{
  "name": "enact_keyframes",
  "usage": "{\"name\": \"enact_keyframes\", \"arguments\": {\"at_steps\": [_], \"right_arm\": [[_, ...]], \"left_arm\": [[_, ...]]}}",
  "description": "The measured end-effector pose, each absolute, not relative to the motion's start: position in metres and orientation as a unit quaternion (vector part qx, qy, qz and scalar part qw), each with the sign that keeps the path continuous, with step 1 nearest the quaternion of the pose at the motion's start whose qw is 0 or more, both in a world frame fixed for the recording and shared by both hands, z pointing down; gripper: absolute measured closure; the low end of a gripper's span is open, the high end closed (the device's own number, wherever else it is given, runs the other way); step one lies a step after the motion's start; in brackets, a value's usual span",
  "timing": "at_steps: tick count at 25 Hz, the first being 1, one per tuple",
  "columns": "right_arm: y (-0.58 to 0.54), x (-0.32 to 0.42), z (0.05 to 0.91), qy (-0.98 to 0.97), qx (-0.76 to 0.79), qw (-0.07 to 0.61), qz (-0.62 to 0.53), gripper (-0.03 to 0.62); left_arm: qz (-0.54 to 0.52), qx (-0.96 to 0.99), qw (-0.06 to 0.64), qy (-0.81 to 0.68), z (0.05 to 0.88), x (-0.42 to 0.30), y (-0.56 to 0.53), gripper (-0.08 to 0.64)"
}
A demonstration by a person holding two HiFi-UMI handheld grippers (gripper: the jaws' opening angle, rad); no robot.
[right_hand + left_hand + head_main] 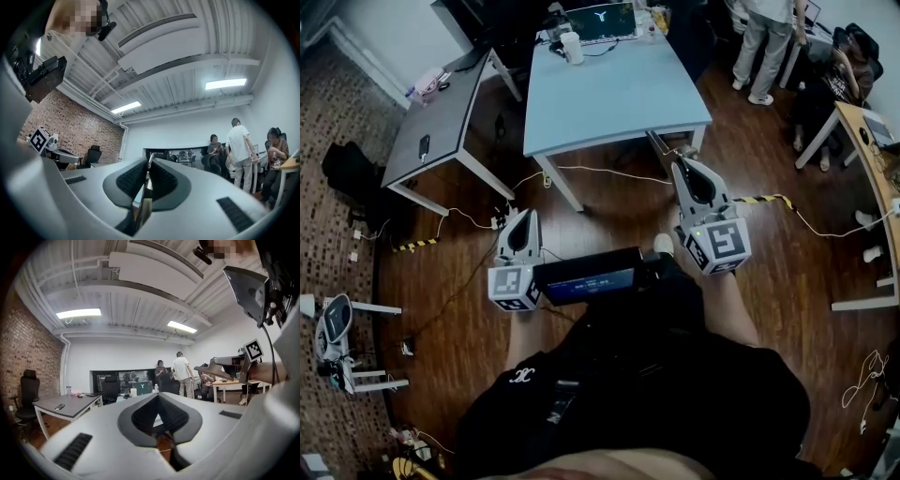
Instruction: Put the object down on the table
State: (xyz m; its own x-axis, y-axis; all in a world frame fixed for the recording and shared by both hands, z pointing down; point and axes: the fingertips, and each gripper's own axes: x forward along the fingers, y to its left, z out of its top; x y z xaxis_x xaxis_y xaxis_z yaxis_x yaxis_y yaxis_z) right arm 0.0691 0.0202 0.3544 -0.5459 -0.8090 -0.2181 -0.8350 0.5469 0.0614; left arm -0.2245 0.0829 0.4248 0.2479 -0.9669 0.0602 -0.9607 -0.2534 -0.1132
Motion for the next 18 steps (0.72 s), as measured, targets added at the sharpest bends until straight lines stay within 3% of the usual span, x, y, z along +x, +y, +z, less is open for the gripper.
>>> {"name": "enact_keyframes", "arguments": {"at_steps": [7, 18], "right_arm": [[-0.057, 0.070, 0.368, 0.879, -0.461, 0.094, 0.074, 0.574], [-0.245, 0.086, 0.359, 0.889, -0.443, 0.097, 0.066, 0.574]], "left_arm": [[-0.061, -0.782, 0.027, 0.619, 0.436, -0.222, 0.015, 0.555], [-0.052, -0.796, 0.043, 0.601, 0.404, -0.178, -0.190, 0.555]]}}
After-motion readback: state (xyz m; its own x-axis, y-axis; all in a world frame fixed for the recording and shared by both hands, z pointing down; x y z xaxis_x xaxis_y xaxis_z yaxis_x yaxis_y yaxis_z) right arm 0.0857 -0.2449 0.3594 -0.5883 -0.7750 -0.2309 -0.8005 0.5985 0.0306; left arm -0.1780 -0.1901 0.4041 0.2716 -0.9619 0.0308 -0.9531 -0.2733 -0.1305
